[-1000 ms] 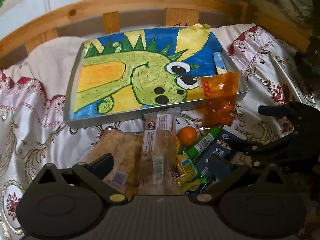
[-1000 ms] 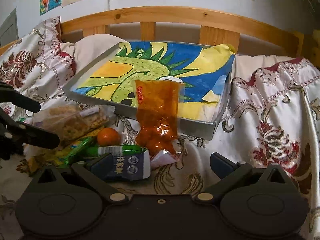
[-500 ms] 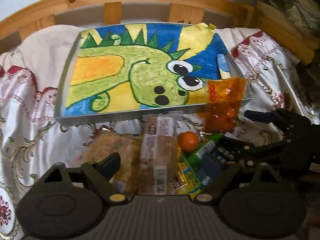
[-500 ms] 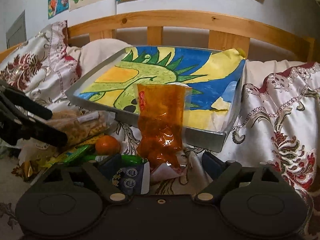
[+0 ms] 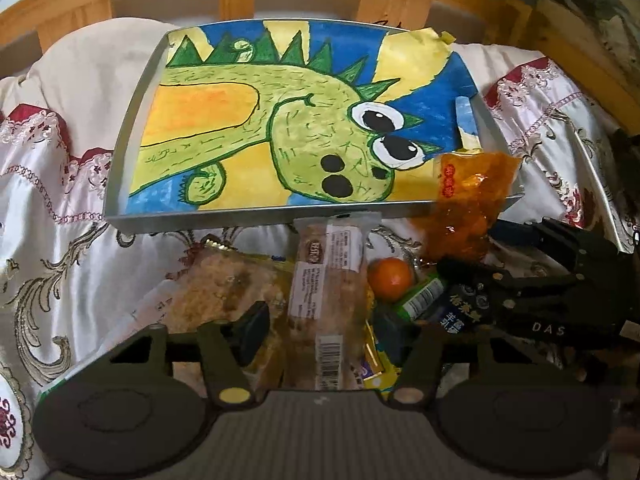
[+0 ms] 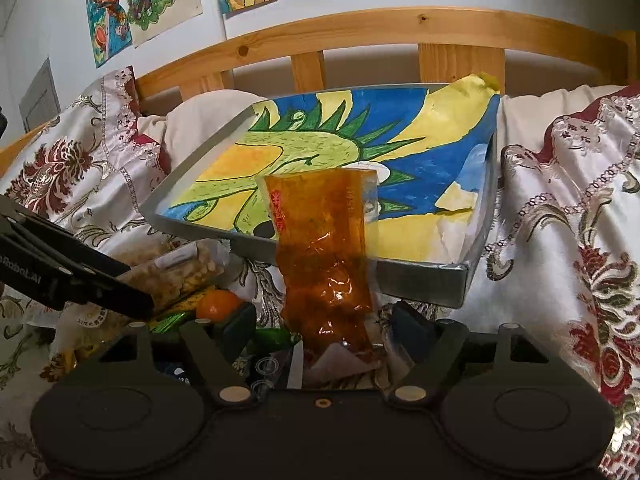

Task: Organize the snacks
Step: 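Grasp the orange jelly bag with the right tool while the left tool grasps the brown bread bar, then lift the jelly bag with the right tool while the left tool lifts the bread bar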

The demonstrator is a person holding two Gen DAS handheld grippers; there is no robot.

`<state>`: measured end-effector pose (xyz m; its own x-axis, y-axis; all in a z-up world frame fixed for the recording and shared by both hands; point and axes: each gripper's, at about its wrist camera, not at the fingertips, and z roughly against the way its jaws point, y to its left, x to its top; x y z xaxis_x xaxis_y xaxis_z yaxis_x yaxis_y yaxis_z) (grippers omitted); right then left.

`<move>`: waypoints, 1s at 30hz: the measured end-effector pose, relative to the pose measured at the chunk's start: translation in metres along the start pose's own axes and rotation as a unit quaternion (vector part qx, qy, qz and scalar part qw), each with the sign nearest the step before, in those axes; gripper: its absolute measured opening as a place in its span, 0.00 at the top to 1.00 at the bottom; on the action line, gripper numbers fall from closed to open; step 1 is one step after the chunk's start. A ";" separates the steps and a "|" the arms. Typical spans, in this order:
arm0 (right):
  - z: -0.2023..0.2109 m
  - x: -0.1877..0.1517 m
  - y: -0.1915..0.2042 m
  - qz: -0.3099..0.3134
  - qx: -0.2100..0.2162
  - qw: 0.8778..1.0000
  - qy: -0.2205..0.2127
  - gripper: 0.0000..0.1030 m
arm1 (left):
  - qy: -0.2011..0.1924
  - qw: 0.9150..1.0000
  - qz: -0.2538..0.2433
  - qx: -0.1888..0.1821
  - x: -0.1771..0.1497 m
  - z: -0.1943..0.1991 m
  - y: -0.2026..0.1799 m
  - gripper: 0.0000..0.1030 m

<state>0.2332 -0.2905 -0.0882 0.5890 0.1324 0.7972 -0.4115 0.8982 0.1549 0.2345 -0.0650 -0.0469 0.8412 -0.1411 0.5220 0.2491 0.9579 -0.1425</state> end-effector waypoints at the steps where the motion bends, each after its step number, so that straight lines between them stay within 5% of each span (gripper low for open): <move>1: 0.000 0.000 0.000 0.002 -0.002 1.000 0.001 0.30 | 0.003 1.000 0.000 0.004 0.000 0.000 0.000 0.43; 14: 0.000 0.001 0.005 0.031 -0.024 0.999 0.002 0.50 | 0.034 0.999 0.025 0.005 0.000 -0.007 -0.012 0.60; 21: 0.005 -0.001 0.016 0.072 -0.045 0.996 -0.006 0.53 | 0.026 0.999 0.015 0.041 -0.005 -0.003 -0.029 0.61; 30: 0.019 -0.002 0.024 0.104 -0.063 0.992 -0.017 0.54 | 0.010 0.999 0.029 0.034 -0.012 0.019 -0.030 0.62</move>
<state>0.2091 -0.2771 -0.0756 0.4749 0.3083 0.8243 -0.4310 0.8981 -0.0877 0.2080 -0.0878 -0.0327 0.8629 -0.0886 0.4976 0.1666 0.9794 -0.1144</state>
